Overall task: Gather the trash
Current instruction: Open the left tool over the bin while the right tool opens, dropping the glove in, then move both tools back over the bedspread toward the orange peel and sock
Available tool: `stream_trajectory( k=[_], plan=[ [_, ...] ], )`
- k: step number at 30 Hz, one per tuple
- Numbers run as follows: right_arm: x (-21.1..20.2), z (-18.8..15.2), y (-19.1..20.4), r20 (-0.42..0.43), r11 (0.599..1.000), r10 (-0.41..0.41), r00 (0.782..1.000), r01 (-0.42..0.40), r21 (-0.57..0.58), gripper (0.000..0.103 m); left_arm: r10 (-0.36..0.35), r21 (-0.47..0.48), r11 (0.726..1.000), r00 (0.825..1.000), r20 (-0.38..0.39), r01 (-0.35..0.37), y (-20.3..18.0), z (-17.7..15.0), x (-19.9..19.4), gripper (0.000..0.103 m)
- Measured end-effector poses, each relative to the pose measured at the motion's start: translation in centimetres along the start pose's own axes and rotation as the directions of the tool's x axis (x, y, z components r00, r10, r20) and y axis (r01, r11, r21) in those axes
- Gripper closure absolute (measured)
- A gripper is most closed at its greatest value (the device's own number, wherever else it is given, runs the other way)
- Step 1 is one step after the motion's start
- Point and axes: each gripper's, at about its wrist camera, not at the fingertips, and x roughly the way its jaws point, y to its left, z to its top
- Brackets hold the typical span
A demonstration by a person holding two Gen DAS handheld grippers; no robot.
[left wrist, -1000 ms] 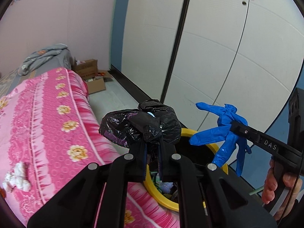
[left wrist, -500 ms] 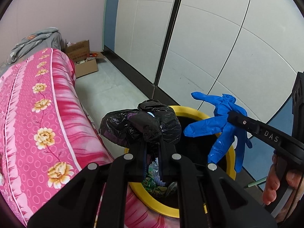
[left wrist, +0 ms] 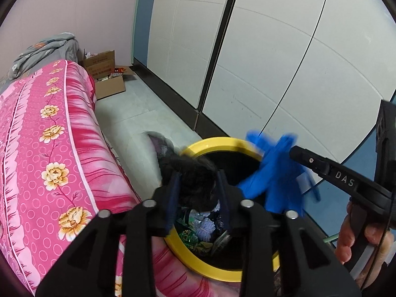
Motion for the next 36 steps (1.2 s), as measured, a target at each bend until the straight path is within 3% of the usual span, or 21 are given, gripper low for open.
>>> stream_trajectory(
  k=[2, 10, 21, 27, 30, 36],
  plan=[
    [-0.4, 0.0, 0.0, 0.014, 1.0, -0.023, 1.0, 0.023, -0.002, 0.066, -0.007, -0.01, 1.0, 1.0, 0.012, 0.007, 0.2, 0.2, -0.6, 0.068],
    [-2.5, 0.0, 0.7, 0.042, 1.0, -0.017, 0.999, 0.017, -0.001, 0.057, 0.011, -0.035, 0.999, 0.994, 0.104, -0.007, 1.1, 0.8, -5.2, 0.038],
    [-7.7, -1.1, 7.6, 0.091, 0.983, 0.148, 0.985, -0.137, -0.121, 0.035, 0.163, -0.102, 0.984, 0.965, 0.206, -0.144, 8.0, -0.8, -15.3, 0.021],
    [-10.5, -3.5, 13.8, 0.064, 0.934, 0.271, 0.961, -0.246, -0.26, 0.03, 0.295, -0.159, 0.951, 0.93, 0.221, -0.264, 14.1, -2.9, -20.6, 0.019],
    [-11.7, -5.1, 17.0, 0.031, 0.893, 0.337, 0.941, -0.309, -0.327, 0.029, 0.348, -0.212, 0.928, 0.915, 0.203, -0.306, 17.9, -4.5, -23.1, 0.019],
    [-13.6, -8.9, 23.6, -0.062, 0.785, 0.449, 0.892, -0.426, -0.45, 0.028, 0.475, -0.296, 0.859, 0.865, 0.159, -0.417, 24.9, -8.2, -27.4, 0.019]
  ],
)
